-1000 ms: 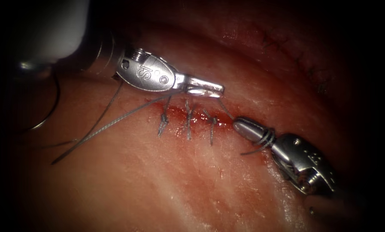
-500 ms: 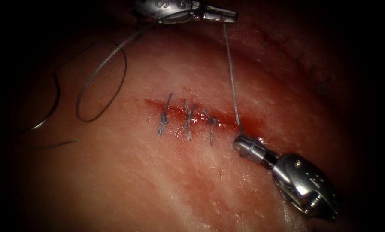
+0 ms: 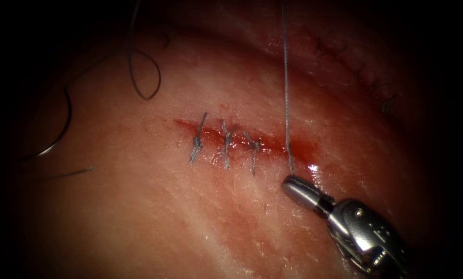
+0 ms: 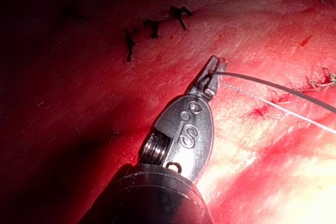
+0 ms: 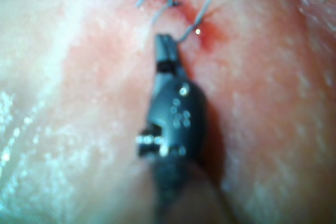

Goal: Wound Closure

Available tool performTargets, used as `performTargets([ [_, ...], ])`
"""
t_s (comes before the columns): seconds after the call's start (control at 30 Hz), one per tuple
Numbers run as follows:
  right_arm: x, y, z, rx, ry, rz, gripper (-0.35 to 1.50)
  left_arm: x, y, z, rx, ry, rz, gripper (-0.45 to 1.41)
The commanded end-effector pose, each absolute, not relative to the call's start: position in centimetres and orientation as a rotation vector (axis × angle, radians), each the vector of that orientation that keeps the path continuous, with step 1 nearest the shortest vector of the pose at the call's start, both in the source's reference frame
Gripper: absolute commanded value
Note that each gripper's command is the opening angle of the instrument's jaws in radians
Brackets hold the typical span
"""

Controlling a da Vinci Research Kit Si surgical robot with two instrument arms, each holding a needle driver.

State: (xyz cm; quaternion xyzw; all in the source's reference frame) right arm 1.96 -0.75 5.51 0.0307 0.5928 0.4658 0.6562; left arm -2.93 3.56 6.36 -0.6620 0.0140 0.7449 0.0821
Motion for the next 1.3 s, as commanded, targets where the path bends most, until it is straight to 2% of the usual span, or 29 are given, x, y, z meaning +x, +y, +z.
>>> performTargets([
  [0.03, 2.03, -0.83, 5.54, 0.073, 1.344, 1.052, -0.35, -2.98, 3.61, 6.44, -1.976, 0.050, 2.215, -0.45],
  [1.0, 2.21, -1.24, 5.44, 0.100, 1.358, 0.961, -0.35, -3.07, 4.05, 7.22, -1.917, 0.146, 2.232, -0.45],
  [1.2, 2.21, -1.13, 5.44, 0.067, 1.303, 0.785, -0.35, -3.15, 3.86, 7.10, -1.934, 0.119, 2.236, -0.45],
  [1.23, 2.22, -1.13, 5.44, 0.079, 1.286, 0.766, -0.28, -3.16, 3.83, 7.07, -1.936, 0.111, 2.239, -0.45],
  [1.27, 2.22, -1.13, 5.44, 0.084, 1.275, 0.741, 0.22, -3.17, 3.81, 7.04, -1.940, 0.108, 2.237, -0.45],
  [1.3, 2.22, -1.14, 5.43, 0.075, 1.266, 0.694, 0.54, -3.18, 3.79, 7.02, -1.940, 0.107, 2.236, -0.45],
])
